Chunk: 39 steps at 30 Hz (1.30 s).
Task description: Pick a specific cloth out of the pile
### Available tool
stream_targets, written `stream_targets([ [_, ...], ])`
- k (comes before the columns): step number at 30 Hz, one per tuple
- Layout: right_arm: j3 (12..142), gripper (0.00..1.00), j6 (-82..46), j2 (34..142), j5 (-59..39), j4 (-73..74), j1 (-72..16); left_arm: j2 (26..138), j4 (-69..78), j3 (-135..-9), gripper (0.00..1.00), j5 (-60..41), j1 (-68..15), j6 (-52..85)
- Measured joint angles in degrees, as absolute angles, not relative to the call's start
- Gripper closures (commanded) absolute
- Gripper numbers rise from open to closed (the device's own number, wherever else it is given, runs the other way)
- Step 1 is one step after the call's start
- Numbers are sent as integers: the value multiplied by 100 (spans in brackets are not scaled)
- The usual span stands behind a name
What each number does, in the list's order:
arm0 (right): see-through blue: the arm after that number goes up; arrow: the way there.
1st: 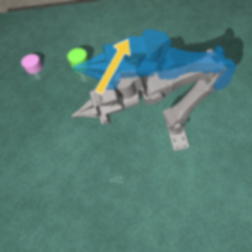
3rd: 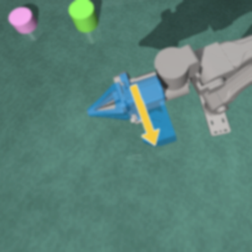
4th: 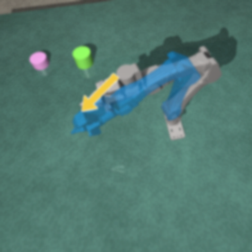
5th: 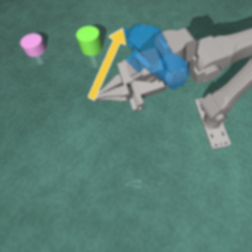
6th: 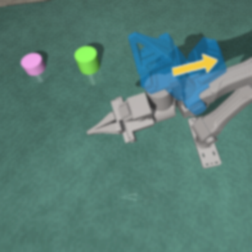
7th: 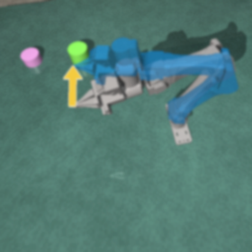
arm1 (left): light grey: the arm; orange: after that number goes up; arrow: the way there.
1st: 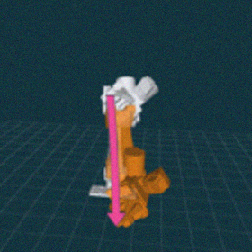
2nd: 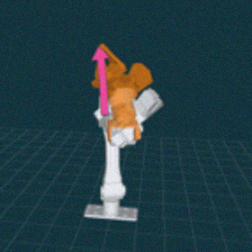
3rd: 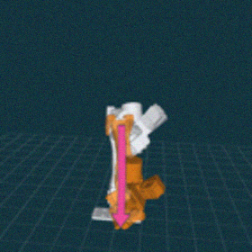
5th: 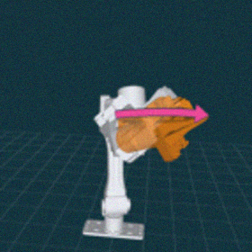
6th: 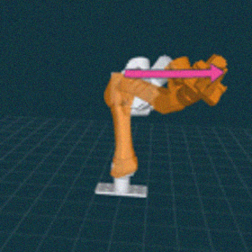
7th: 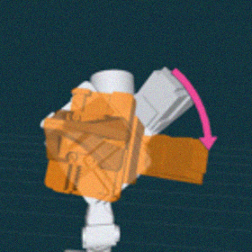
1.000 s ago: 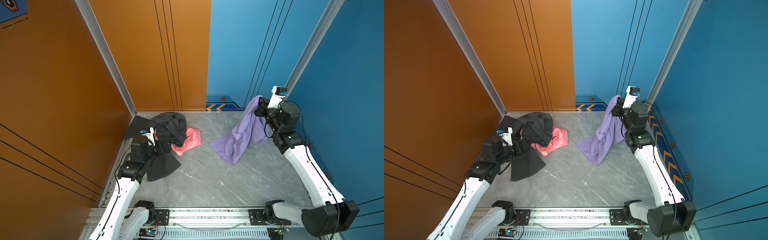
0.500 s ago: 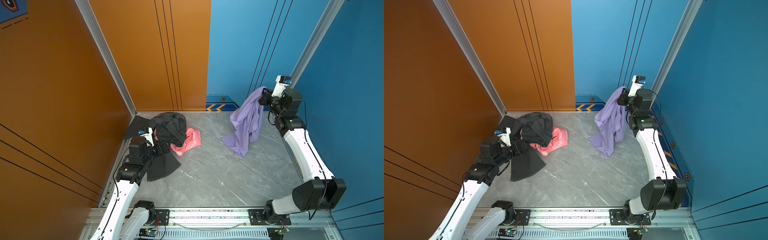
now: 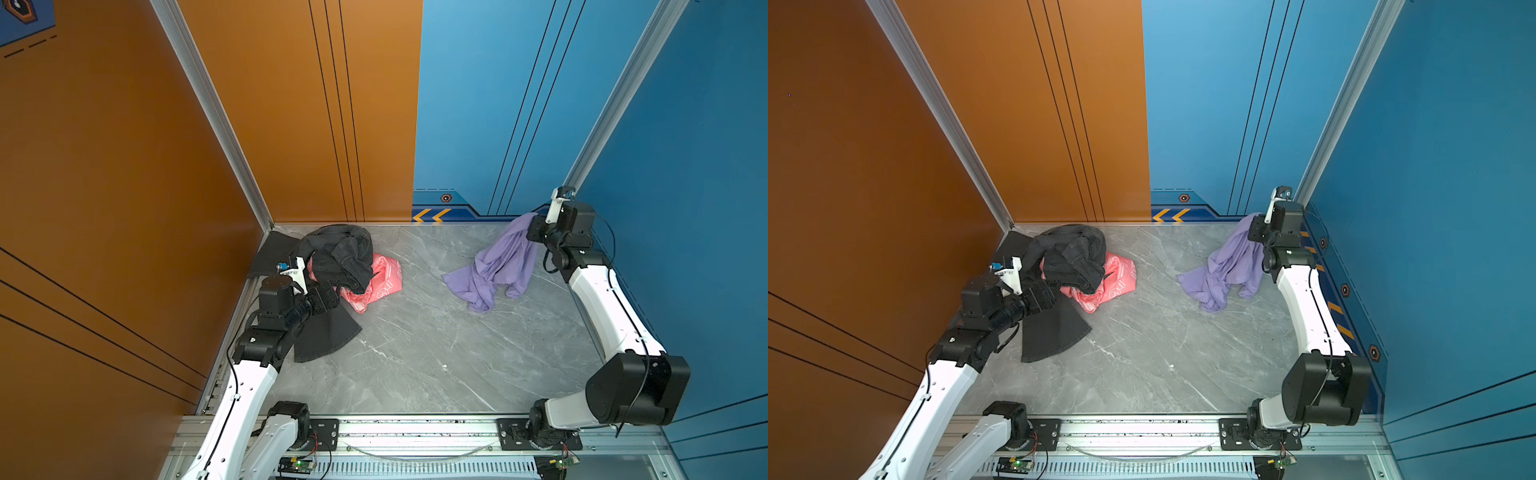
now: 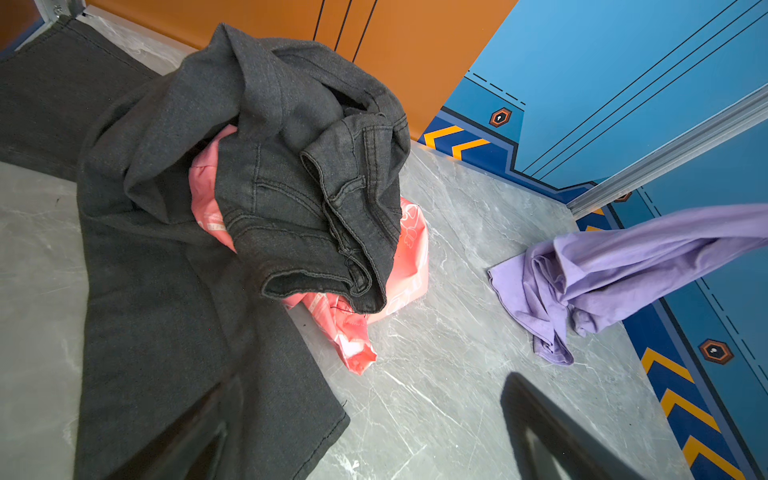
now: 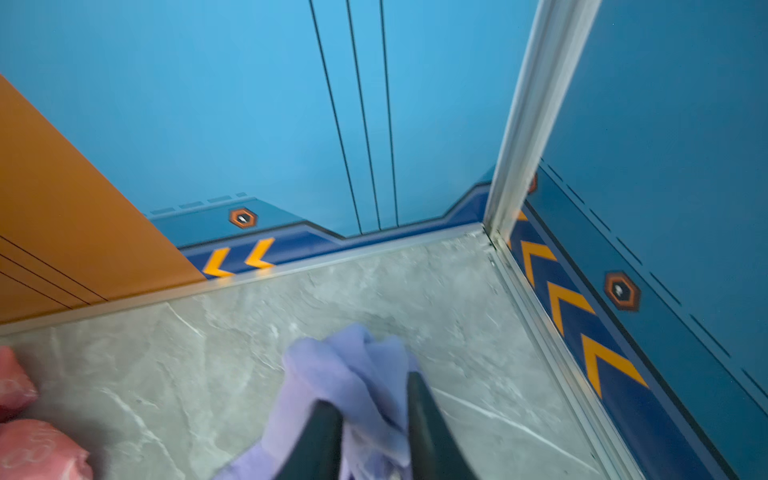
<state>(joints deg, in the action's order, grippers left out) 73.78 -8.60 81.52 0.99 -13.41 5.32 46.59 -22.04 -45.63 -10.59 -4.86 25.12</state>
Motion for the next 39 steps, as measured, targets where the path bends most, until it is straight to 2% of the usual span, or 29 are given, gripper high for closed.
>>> stream_targets([
  [3, 6711, 24, -1131, 7760, 137, -1538, 875, 4668, -2204, -4556, 2, -1059, -475, 2508],
  [6, 6381, 12, -1361, 7321, 134, -1632, 1103, 4713, -2200, -4556, 2, -1059, -449, 2495],
  [8, 6337, 7, -1459, 7076, 119, -1645, 1129, 4759, -2198, -4556, 2, -1059, -438, 2495],
  [12, 6370, 6, -1553, 6770, -27, -1579, 1127, 4816, -2161, -4552, 2, -1061, -438, 2495],
  [17, 6525, 3, -1658, 6954, -333, -1544, 1033, 4845, -2084, -4541, 2, -1059, -438, 2495],
  [26, 6375, 0, -1376, 7024, -644, -1153, 102, 4748, -1566, -4235, 2, -609, -423, 2263],
  [33, 5105, 0, -1160, 6252, -395, -469, -64, 4654, 62, -3232, 2, 646, -405, 1656],
  [39, 3726, 0, -1160, 5916, -3, 270, 126, 5155, 1376, -2617, 2, 1649, -373, 1168],
])
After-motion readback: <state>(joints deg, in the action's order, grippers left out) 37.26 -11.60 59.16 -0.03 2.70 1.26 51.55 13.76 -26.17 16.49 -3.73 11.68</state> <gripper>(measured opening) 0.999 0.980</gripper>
